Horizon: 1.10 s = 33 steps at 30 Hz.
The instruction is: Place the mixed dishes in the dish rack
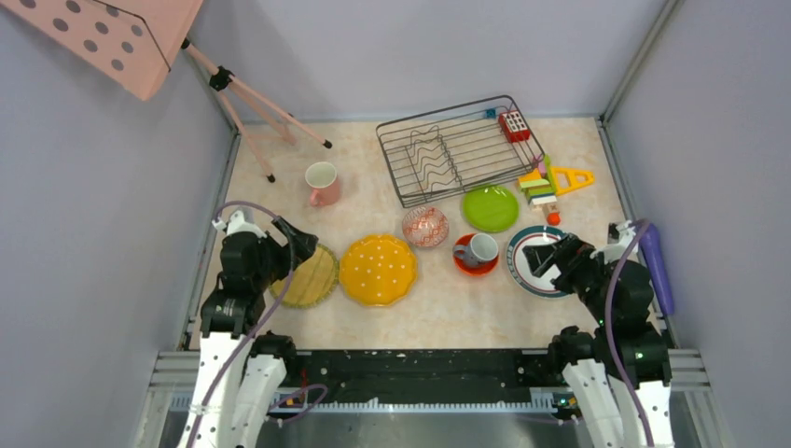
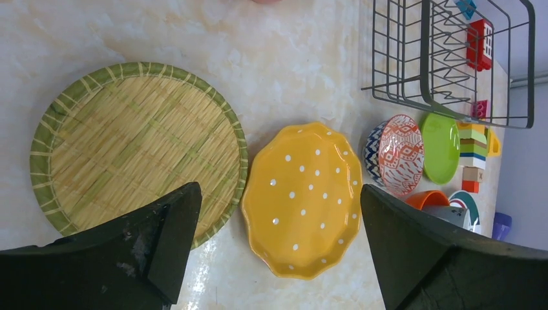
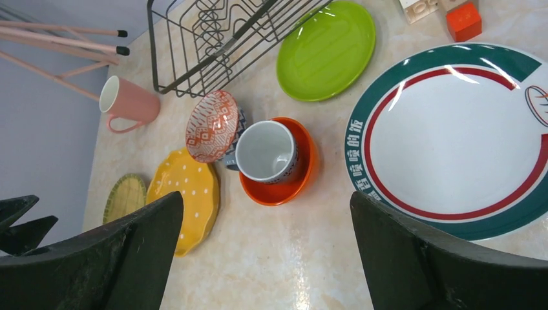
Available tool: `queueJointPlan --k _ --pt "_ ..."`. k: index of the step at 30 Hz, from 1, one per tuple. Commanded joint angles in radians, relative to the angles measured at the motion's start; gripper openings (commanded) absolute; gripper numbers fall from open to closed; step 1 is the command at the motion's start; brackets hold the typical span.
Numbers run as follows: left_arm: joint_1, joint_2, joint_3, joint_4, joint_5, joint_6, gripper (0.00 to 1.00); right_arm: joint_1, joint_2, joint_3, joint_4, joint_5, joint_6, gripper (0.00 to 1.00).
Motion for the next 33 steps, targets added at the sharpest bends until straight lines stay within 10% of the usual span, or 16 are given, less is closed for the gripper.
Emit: queueJointPlan --k 1,21,33 --pt "0.001 0.017 0.077 -0.028 0.002 0.020 0.98 0.010 -0.020 0.049 -0.017 0.039 0.016 0.99" --pt "0.001 -0.045 0.038 0.069 0.202 0.113 0.98 0.010 0.043 -0.070 0.288 -0.006 -0.001 0.99" --pt "-0.001 0.066 0.006 0.170 0.335 0.084 0.96 0.037 0.422 -0.024 0.405 -0.353 -0.183 0.80"
